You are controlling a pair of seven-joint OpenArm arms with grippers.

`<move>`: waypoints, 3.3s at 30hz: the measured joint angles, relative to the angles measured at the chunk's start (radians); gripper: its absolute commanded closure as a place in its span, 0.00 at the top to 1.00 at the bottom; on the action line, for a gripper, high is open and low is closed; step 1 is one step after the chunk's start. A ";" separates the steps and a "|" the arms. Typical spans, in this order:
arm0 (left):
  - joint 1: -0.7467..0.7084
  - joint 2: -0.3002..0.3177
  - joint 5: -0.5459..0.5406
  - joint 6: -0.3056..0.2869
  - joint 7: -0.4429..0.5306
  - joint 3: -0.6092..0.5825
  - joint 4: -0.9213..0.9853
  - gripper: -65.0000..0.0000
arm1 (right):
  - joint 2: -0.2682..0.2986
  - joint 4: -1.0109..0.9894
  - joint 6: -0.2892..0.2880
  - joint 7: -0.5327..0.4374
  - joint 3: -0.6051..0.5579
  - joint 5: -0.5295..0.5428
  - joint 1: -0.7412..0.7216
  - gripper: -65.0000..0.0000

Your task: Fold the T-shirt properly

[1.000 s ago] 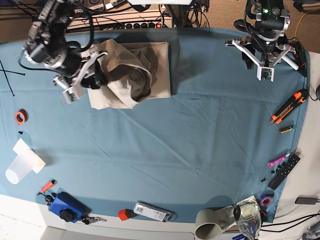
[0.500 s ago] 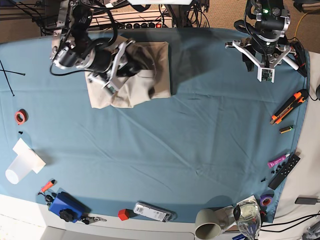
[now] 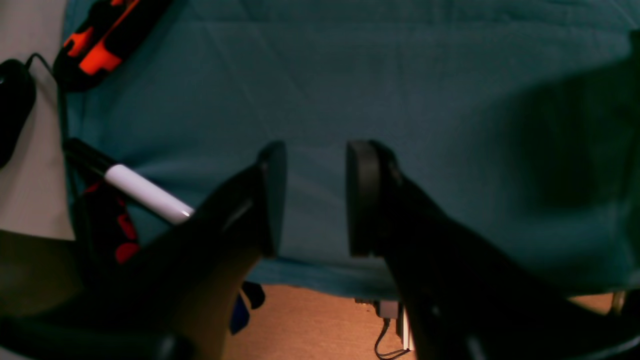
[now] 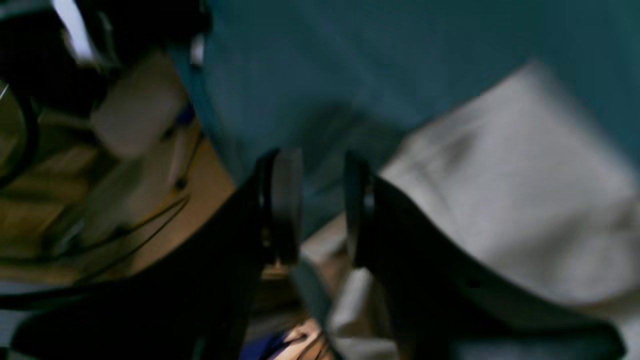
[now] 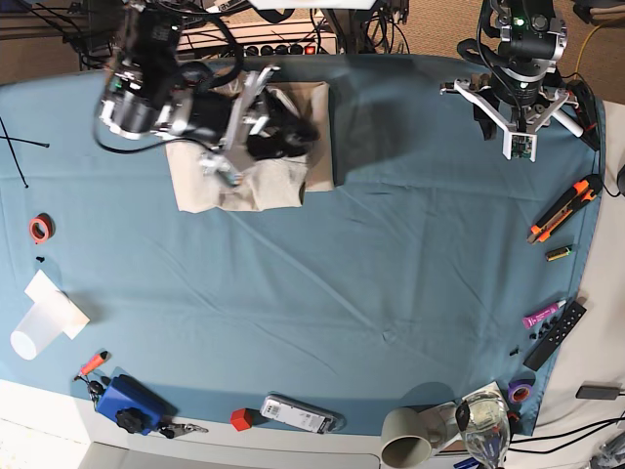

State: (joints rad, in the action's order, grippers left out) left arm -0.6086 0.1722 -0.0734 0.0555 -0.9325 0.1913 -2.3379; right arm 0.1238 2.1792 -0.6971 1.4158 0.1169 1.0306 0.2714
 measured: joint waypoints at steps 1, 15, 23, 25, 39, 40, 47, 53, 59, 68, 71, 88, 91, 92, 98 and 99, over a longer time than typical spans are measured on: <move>0.000 0.000 0.000 0.000 0.000 0.000 0.000 0.29 | 0.000 0.013 0.000 0.002 0.047 -0.011 0.002 0.24; 0.000 0.000 -0.044 0.000 0.014 0.000 0.000 0.29 | -0.005 -0.180 0.000 -0.004 0.284 -0.126 0.049 0.24; 0.000 0.001 -0.044 0.000 0.014 0.000 0.000 0.29 | 0.005 -0.399 0.000 -0.048 0.109 -0.119 0.040 0.24; 0.000 0.001 -0.044 0.000 0.018 0.000 0.000 0.29 | 0.006 -0.406 0.000 -0.059 0.053 -0.116 0.036 0.24; 0.000 0.001 -0.044 0.000 0.018 0.000 0.000 0.29 | -0.002 -0.181 0.000 -0.014 -0.003 0.027 -0.069 0.24; 0.000 0.000 -0.044 0.000 0.018 0.000 0.000 0.29 | -0.002 -0.179 0.000 -0.013 0.006 0.029 -0.069 0.24; 0.000 0.001 -0.044 0.000 0.019 0.000 0.000 0.29 | -0.002 -0.301 0.003 -0.138 -0.060 -0.195 -0.139 0.24; 0.000 0.001 -0.044 0.000 0.022 0.000 0.000 0.29 | -0.002 -0.552 -0.002 -0.188 -0.140 -0.235 -0.209 0.24; 0.000 0.001 -0.044 0.000 0.021 0.000 0.000 0.29 | -0.005 -0.627 -0.010 -0.220 -0.154 -0.256 -0.235 0.24; 0.000 0.002 0.011 0.000 -0.012 0.000 0.000 0.29 | 0.008 -0.281 -0.001 -0.013 -0.045 -0.107 -0.211 0.24; -0.015 0.003 0.076 0.004 -0.045 0.000 0.000 0.21 | 0.007 -0.254 0.001 -0.019 0.029 -0.107 -0.145 0.24; -0.210 0.006 0.100 0.003 -0.150 0.000 0.000 0.00 | 0.006 0.110 0.000 -0.001 0.431 -0.039 0.363 0.00; -0.269 0.006 0.100 0.003 -0.148 0.000 0.000 0.00 | 0.006 0.111 0.000 -0.006 0.473 -0.090 0.422 0.00; -0.290 0.006 0.099 0.019 -0.144 0.000 0.000 0.00 | 0.006 0.110 0.000 -0.010 0.479 -0.106 0.443 0.00; -0.409 0.000 0.099 0.025 -0.114 0.000 0.000 0.00 | 0.006 0.050 0.000 -0.011 0.483 -0.166 0.553 0.00; -0.427 0.000 0.088 0.026 -0.111 0.000 0.000 0.00 | 0.006 0.020 0.000 -0.016 0.483 -0.164 0.558 0.00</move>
State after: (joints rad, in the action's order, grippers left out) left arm -1.0355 0.1722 0.0143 0.0811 -1.0431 0.1913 -2.3383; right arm 0.1303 2.1990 -0.6971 1.3998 0.5995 0.8669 0.8291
